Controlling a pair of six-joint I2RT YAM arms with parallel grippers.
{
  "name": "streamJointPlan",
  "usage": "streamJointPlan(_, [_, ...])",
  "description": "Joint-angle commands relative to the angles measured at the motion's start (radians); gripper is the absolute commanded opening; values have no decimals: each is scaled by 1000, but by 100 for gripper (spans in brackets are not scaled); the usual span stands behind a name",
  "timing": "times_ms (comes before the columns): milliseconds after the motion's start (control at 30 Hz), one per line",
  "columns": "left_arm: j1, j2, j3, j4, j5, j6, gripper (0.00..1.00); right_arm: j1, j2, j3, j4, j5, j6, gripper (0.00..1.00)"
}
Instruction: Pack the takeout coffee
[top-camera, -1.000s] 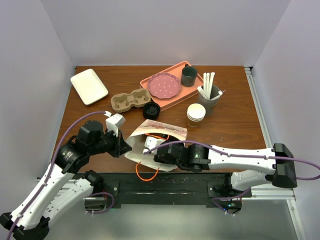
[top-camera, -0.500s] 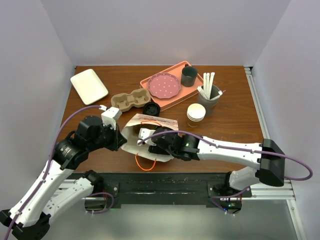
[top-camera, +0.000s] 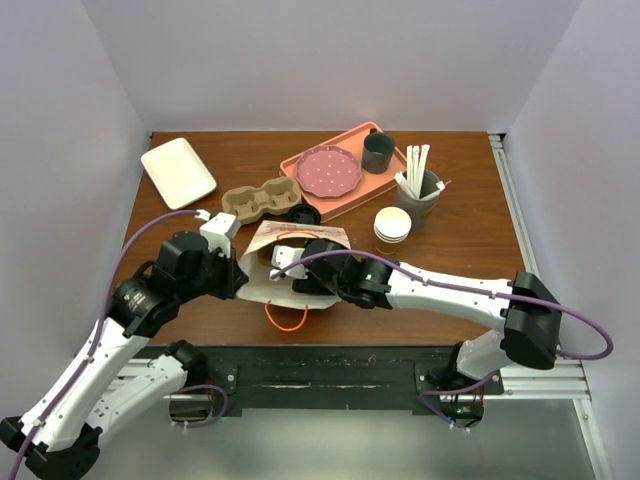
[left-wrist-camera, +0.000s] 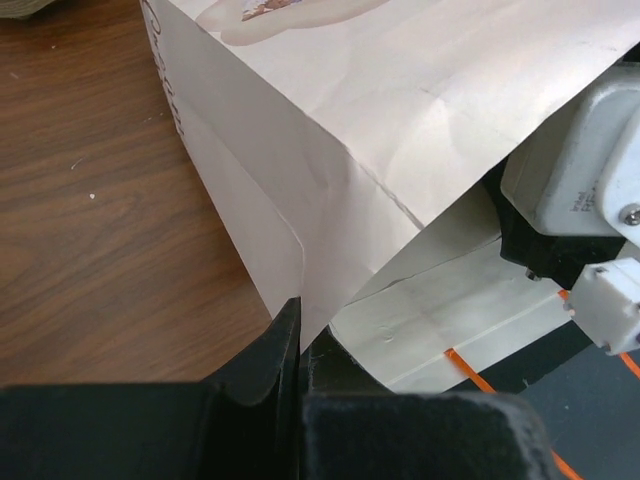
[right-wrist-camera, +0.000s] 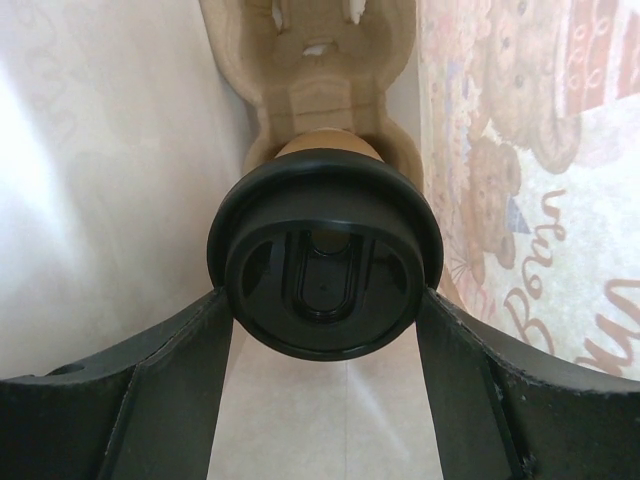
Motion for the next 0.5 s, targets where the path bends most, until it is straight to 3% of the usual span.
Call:
streamJointPlan(0, [0,3,-12,37,-39,-15,0,-24,-15,10,58,8,-71,8])
streamJointPlan(467, [-3,8,-23,62,-37,40,0,-26,51,71,-3,76,-101,8])
